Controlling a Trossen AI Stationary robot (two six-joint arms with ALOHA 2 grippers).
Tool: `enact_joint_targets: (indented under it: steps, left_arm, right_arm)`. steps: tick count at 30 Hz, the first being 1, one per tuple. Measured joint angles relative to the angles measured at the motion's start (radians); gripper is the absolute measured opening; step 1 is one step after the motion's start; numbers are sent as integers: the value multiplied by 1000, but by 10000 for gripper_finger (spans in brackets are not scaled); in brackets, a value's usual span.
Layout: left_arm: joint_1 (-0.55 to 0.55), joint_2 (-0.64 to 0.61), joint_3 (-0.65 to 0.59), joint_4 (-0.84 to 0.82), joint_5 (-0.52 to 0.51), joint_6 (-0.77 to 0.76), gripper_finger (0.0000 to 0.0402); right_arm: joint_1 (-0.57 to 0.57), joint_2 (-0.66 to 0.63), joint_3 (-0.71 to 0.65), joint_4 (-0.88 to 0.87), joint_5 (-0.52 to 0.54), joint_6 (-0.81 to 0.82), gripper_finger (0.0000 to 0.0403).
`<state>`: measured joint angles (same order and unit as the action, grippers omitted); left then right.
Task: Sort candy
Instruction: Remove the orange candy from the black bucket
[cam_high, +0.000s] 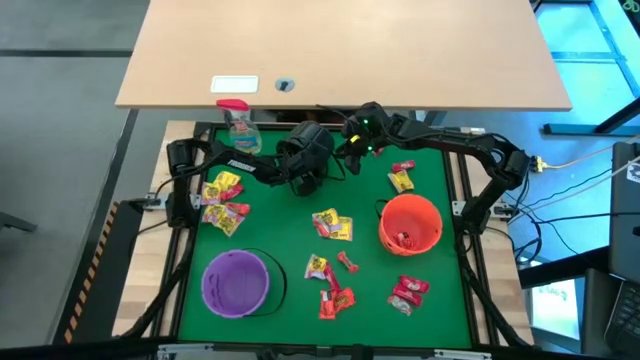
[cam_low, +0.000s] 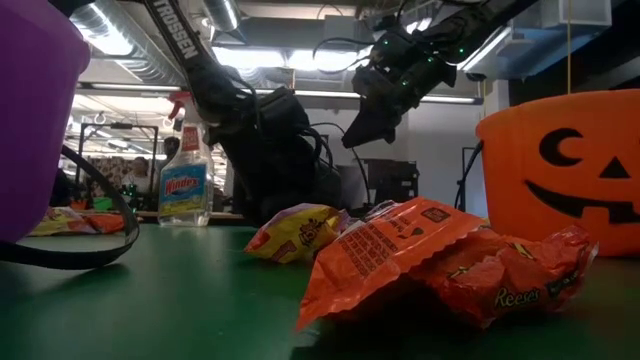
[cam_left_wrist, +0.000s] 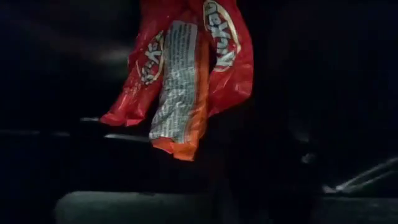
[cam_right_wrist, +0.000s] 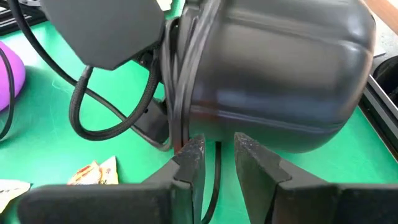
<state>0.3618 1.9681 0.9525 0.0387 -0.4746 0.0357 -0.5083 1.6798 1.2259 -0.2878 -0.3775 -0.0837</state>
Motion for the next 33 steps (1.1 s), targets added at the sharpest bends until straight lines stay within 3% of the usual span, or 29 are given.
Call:
enact_joint_targets:
  steps: [6, 22, 28, 33]
  left_arm:
    - [-52, -29, -7, -19, -86, 17, 1]
    - [-292, -250, -6, -152, -268, 3, 0]
    - [-292, -266, -4, -217, -261, -15, 1]
    - [-248, -259, -4, -274, -172, -71, 23]
  right_arm:
    - [0, 0, 0, 0, 0, 0, 86]
    - [0, 0, 0, 2, 2, 0, 86]
    - [0, 0, 0, 2, 1, 1, 86]
    - [13, 0, 0, 3, 0, 1, 86]
